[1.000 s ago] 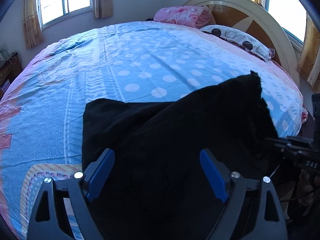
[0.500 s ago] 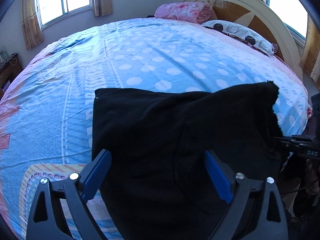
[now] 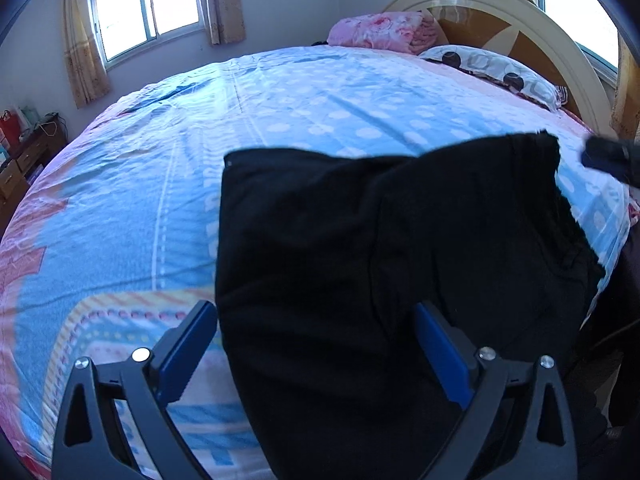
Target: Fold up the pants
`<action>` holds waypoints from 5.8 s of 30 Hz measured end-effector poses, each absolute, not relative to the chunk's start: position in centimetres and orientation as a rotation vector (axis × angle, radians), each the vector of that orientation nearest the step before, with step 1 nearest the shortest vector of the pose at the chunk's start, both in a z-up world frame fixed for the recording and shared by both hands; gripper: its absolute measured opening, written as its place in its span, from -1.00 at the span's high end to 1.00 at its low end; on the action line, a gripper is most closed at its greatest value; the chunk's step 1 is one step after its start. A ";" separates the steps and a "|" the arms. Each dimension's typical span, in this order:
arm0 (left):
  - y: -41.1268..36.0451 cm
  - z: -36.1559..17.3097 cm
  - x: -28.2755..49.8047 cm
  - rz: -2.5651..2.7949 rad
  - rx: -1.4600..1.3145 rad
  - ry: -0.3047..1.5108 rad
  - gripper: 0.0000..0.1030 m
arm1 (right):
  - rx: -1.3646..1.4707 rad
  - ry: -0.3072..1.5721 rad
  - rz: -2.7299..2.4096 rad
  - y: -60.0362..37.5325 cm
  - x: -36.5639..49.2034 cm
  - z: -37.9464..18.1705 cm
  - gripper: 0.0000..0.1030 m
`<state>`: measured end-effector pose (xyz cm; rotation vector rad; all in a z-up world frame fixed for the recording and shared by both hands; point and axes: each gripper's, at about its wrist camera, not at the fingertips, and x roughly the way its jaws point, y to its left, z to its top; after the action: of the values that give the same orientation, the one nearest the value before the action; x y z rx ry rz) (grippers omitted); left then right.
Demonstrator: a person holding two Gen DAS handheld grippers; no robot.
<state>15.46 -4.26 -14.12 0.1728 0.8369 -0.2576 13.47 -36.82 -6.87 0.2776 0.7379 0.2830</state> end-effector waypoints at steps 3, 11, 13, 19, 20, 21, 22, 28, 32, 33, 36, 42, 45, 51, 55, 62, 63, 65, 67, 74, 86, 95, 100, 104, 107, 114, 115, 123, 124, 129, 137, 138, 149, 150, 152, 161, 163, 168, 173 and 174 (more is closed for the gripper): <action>-3.9 -14.6 16.0 -0.251 0.148 0.834 -1.00 | 0.327 0.779 0.398 -35.2 17.0 -8.3 0.01; -2.5 -13.5 15.7 -0.235 0.081 0.816 -1.00 | 0.277 0.974 0.224 -34.9 20.7 -11.2 0.01; -1.5 -12.8 14.4 -0.218 0.079 0.772 -1.00 | 0.212 0.947 0.209 -34.6 19.4 -9.4 0.01; 0.8 -13.7 13.1 -0.173 0.010 0.773 -1.00 | 0.149 0.845 0.375 -31.5 18.9 -4.5 0.00; 0.7 -14.0 13.5 -0.181 0.009 0.792 -1.00 | 0.140 0.847 0.425 -30.0 19.8 -4.2 0.00; 0.6 -14.2 13.6 -0.186 0.016 0.802 -1.00 | 0.138 0.852 0.458 -28.8 20.7 -4.2 0.00; 0.4 -14.3 13.6 -0.190 0.022 0.802 -1.00 | 0.135 0.867 0.512 -26.8 22.2 -4.5 0.00; 0.7 -14.6 13.7 -0.265 -0.009 0.821 -1.00 | 0.101 1.038 0.676 -18.5 29.3 -7.5 0.00; 0.4 -15.7 13.9 -0.277 0.022 0.850 -1.00 | 0.054 1.166 0.768 -14.5 32.0 -9.6 0.01; 0.5 -16.1 14.1 -0.283 0.014 0.863 -1.00 | 0.027 1.203 0.784 -13.7 32.2 -10.3 0.18; 0.9 -17.0 14.5 -0.293 -0.019 0.875 -1.00 | -0.099 1.207 0.752 -11.8 32.0 -11.3 0.92; 0.4 -17.3 14.3 -0.298 0.015 0.849 -1.00 | -0.235 1.106 0.633 -9.4 33.4 -11.9 1.00; 0.4 -17.2 14.1 -0.296 0.008 0.847 -1.00 | -0.180 1.156 0.631 -10.1 35.1 -13.6 1.00; 0.2 -17.4 13.7 -0.285 0.003 0.842 -1.00 | 0.045 1.086 0.664 -14.7 35.0 -10.7 -0.06; 0.3 -17.1 13.9 -0.293 -0.003 0.854 -1.00 | 0.065 1.078 0.743 -14.4 34.2 -8.8 -0.56; 1.0 -16.7 14.0 -0.300 -0.012 0.867 -1.00 | -0.150 1.223 0.759 -11.1 33.6 -11.7 0.34; 1.0 -16.7 13.9 -0.302 -0.005 0.864 -1.00 | -0.151 1.239 0.787 -11.1 33.3 -11.9 0.43; 1.1 -16.7 13.9 -0.301 0.016 0.856 -1.00 | -0.166 1.258 0.826 -10.7 32.8 -12.0 0.63; 1.2 -16.8 13.9 -0.300 0.024 0.852 -1.00 | -0.181 1.251 0.837 -10.3 32.5 -11.9 0.73; 1.1 -16.7 13.7 -0.297 0.013 0.841 -1.00 | -0.264 1.089 0.785 -9.2 30.5 -9.4 0.86; 0.1 -16.1 13.3 -0.278 0.026 0.856 -1.00 | -0.178 1.097 0.701 -13.0 31.9 -10.7 -0.07; 1.2 -14.2 13.6 -0.227 0.005 0.789 -1.00 | -0.050 0.921 0.438 -29.3 19.6 -5.1 -0.08; 1.4 -13.9 13.6 -0.198 -0.006 0.775 -1.00 | 0.059 0.936 0.357 -34.2 11.3 -6.9 -0.08; 1.2 -14.3 13.4 -0.212 -0.045 0.803 -1.00 | 0.236 0.943 0.418 -35.0 9.7 -8.8 -0.08; 0.8 -13.9 12.9 -0.221 -0.033 0.799 -1.00 | 0.239 0.984 0.443 -33.8 10.0 -10.8 -0.07; 0.4 -13.3 12.7 -0.217 0.015 0.765 -1.00 | 0.225 1.084 0.281 -35.8 9.7 -14.1 0.22; 0.4 -13.5 12.8 -0.219 0.010 0.772 -1.00 | 0.205 1.050 0.284 -35.6 9.4 -13.3 0.22; 0.2 -13.8 12.9 -0.217 0.009 0.782 -1.00 | 0.141 0.951 0.245 -34.7 11.8 -11.1 0.22; 0.2 -13.8 12.9 -0.216 0.009 0.783 -1.00 | 0.147 0.984 0.251 -34.6 12.6 -11.8 0.22; 0.8 -14.0 13.1 -0.208 -0.001 0.787 -1.00 | 0.120 1.004 0.294 -33.5 12.7 -12.4 0.48; 0.6 -15.0 13.4 -0.212 -0.009 0.820 -1.00 | 0.036 0.812 0.341 -32.0 9.3 -5.2 0.86; 0.5 -15.0 13.3 -0.213 -0.004 0.822 -1.00 | 0.027 0.830 0.334 -31.9 9.4 -5.0 0.86; 0.9 -14.6 13.3 -0.206 0.000 0.805 -1.00 | 0.244 1.047 0.196 -37.0 11.6 -13.4 0.50; 0.9 -14.4 13.3 -0.207 -0.002 0.795 -1.00 | 0.242 1.037 0.186 -37.2 11.5 -13.1 0.22; 0.9 -13.7 13.1 -0.207 0.000 0.767 -1.00 | 0.209 1.012 0.176 -37.3 11.2 -12.0 0.09; 0.4 -12.5 15.3 -0.130 0.072 0.753 -1.00 | 0.131 0.783 0.295 -33.0 11.2 -6.9 0.09; 0.2 -12.9 16.0 -0.132 0.082 0.776 -1.00 | 0.098 0.796 0.400 -30.2 11.8 -7.5 0.09; -0.1 -14.7 17.3 -0.138 0.111 0.844 -1.00 | -0.017 0.986 0.396 -25.8 14.2 -13.2 0.08; 0.3 -15.5 17.6 -0.161 0.079 0.864 -1.00 | 0.013 1.027 0.404 -25.8 15.2 -15.2 0.05; 0.4 -15.6 17.7 -0.164 0.071 0.866 -1.00 | 0.009 1.029 0.405 -25.7 15.3 -15.3 0.05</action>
<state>17.66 0.39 -15.59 0.0705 0.8665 -0.1638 15.28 -25.73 -15.32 0.0094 1.0285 0.4053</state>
